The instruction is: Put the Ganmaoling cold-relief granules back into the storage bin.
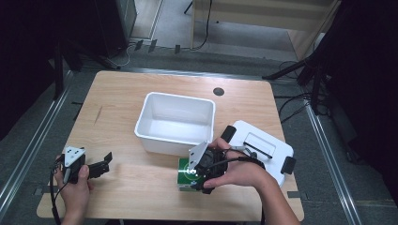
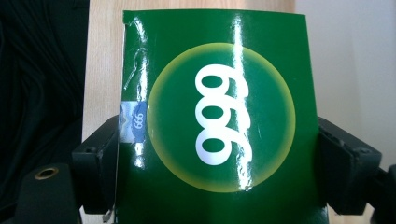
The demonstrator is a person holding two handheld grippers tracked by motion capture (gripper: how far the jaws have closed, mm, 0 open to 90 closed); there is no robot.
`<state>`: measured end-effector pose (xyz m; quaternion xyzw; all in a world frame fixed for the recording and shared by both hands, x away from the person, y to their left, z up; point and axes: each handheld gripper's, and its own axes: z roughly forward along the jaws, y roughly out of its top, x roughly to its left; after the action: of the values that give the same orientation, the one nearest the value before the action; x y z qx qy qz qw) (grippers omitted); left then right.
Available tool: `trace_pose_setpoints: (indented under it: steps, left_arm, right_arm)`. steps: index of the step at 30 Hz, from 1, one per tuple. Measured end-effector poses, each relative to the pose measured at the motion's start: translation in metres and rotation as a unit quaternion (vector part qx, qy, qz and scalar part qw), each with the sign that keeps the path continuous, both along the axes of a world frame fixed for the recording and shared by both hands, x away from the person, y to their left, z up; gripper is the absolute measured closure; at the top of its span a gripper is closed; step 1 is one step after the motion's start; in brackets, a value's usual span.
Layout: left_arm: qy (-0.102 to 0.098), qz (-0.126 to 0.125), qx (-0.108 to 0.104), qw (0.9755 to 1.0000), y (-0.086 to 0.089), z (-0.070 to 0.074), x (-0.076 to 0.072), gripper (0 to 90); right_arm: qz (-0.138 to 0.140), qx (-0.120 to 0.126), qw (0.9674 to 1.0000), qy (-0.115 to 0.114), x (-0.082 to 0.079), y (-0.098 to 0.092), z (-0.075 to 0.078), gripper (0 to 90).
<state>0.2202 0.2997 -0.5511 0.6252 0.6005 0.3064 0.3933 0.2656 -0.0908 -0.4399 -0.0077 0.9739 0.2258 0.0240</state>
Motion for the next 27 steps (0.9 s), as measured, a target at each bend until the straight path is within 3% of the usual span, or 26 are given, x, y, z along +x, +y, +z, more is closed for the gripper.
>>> trace_pose_setpoints:
  steps: [10,27]
  left_arm:
    - [0.002,0.000,-0.003,1.0000,0.001,0.000,0.000,0.0]
    - [0.002,0.000,-0.003,1.0000,0.001,0.000,0.000,0.0]
  right_arm:
    - [0.005,0.004,1.0000,-0.002,0.005,-0.001,0.026,16.2]
    - [-0.016,0.032,0.9994,0.001,0.024,-0.009,0.073,16.2]
